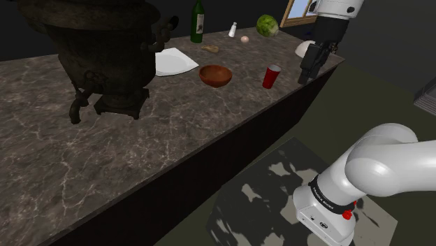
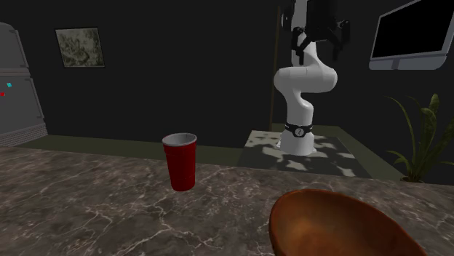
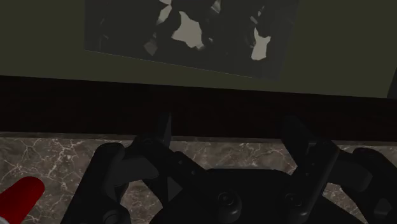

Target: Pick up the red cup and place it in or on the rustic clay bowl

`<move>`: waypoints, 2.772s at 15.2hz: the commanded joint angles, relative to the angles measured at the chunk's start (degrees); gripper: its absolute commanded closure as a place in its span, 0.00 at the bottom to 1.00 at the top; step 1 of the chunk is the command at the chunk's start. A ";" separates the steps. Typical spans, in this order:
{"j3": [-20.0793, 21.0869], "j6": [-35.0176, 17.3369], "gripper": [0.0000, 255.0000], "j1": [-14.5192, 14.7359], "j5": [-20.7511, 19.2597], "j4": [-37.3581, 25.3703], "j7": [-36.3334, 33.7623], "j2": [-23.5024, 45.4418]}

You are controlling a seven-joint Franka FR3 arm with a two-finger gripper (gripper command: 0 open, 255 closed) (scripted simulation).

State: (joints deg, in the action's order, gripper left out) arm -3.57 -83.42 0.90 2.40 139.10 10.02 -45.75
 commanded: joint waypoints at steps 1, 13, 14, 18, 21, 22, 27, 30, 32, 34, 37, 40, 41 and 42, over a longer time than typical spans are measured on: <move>0.00 0.00 0.00 0.00 0.00 0.00 0.00 0.00; -11.26 -14.37 0.00 -2.96 -5.01 -6.74 11.91 19.49; -12.15 -15.36 0.00 -3.09 -4.99 -7.76 12.93 21.38; -15.52 -18.84 0.00 -3.55 -4.10 -12.51 17.20 29.25; -17.79 -20.85 0.00 -4.00 -2.53 -16.80 20.63 35.48; -18.49 -21.38 0.00 -4.19 -1.84 -18.37 21.81 37.63; -21.16 -22.93 0.00 -5.89 2.68 -27.36 27.79 48.76; -22.00 -22.86 0.00 -7.70 5.94 -33.75 31.18 55.71; -22.21 -22.39 0.00 -9.26 8.17 -38.49 33.20 60.43; -22.17 -21.58 0.00 -11.10 10.34 -43.67 34.95 65.22; -21.71 -19.71 0.00 -14.32 13.37 -52.46 36.97 72.61; -21.45 -20.98 0.00 -14.53 13.71 -51.93 37.23 73.37; -21.39 -21.70 0.00 -14.44 13.80 -51.27 37.30 73.46; -21.33 -22.41 0.00 -14.37 13.89 -50.64 37.38 73.55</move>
State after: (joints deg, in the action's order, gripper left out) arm -24.95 -105.29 -13.49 16.20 88.02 47.30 27.71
